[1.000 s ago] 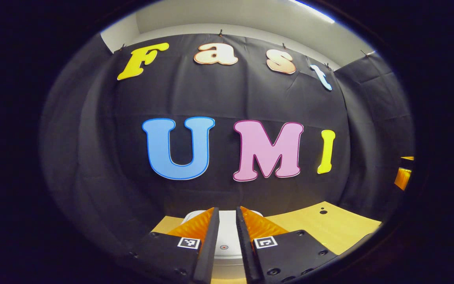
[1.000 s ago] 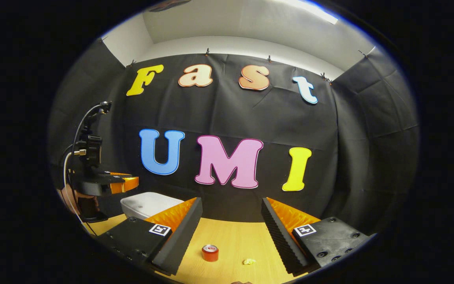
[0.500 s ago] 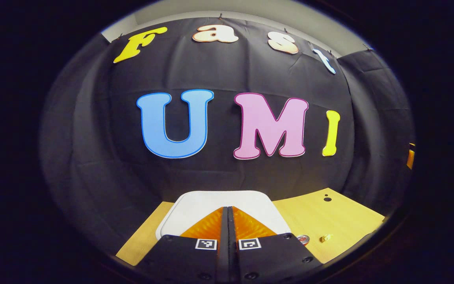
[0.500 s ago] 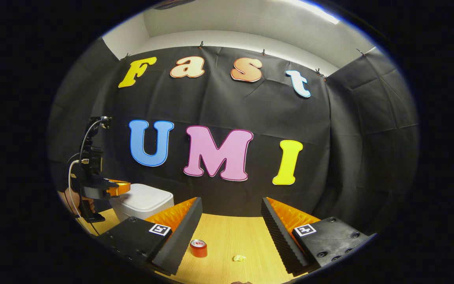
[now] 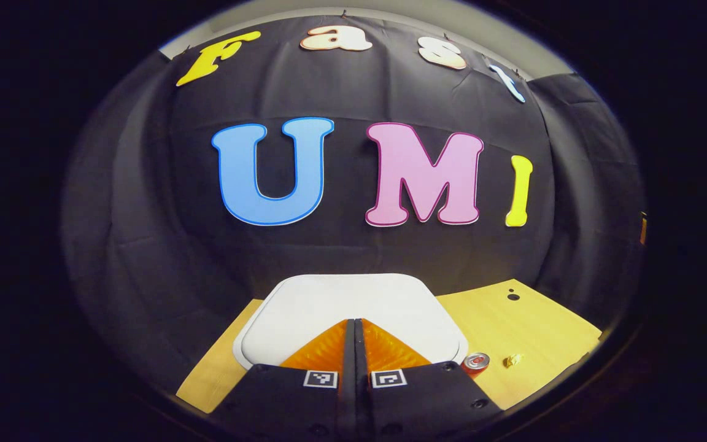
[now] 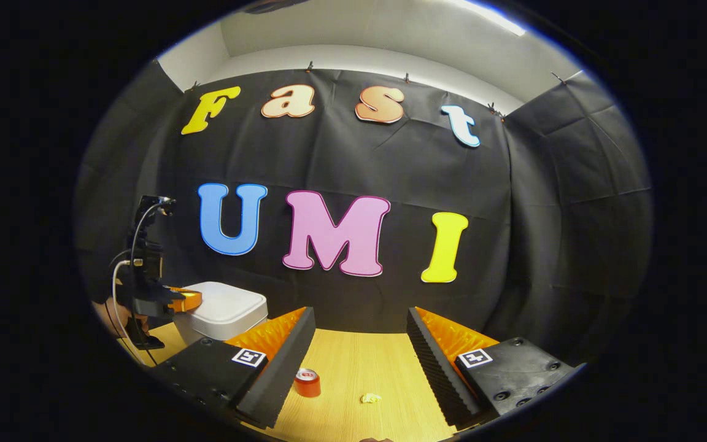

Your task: Press the lid of the desktop garbage bin to open it, pick up the crumpled paper on the desktop and throw it into the bin, then pick up the pop can on the desktop and drop it into the bin, and finally close the garbage bin lid.

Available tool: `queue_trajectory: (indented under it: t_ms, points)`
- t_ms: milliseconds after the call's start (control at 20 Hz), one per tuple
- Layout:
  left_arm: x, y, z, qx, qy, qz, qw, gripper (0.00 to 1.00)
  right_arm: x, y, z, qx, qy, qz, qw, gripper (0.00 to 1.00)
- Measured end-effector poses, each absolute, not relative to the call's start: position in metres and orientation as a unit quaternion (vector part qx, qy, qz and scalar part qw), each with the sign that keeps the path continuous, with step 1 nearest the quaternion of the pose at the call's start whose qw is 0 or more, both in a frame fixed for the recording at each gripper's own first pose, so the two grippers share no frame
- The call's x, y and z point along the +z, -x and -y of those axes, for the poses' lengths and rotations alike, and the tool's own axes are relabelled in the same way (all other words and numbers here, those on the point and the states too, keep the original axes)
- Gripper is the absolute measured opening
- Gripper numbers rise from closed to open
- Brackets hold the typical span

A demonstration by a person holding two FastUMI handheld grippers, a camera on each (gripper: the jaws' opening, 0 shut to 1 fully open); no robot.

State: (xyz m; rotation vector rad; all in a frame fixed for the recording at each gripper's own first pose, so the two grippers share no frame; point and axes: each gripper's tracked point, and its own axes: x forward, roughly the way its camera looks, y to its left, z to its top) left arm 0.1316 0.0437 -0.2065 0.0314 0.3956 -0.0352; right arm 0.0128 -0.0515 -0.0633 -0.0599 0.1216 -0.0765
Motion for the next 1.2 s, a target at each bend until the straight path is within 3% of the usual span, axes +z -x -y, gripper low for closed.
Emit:
queue_trajectory:
  t_ms: [600, 900, 1200]
  points:
    - [-0.194, -0.135, -0.045, -0.012, -0.005, -0.171, 0.985, 0.06, -0.06, -0.015, 0.044, -0.035, 0.025, -0.059, 0.997, 0.97]
    - [-0.095, -0.148, -0.041, -0.013, -0.021, -0.072, 0.997, 0.06, -0.046, -0.011, 0.035, -0.029, 0.033, -0.041, 0.998, 0.97]
    - [-0.015, -0.12, -0.019, -0.028, -0.014, 0.001, 1.0, 0.05, -0.036, -0.01, 0.032, -0.032, 0.026, -0.029, 0.999, 0.97]
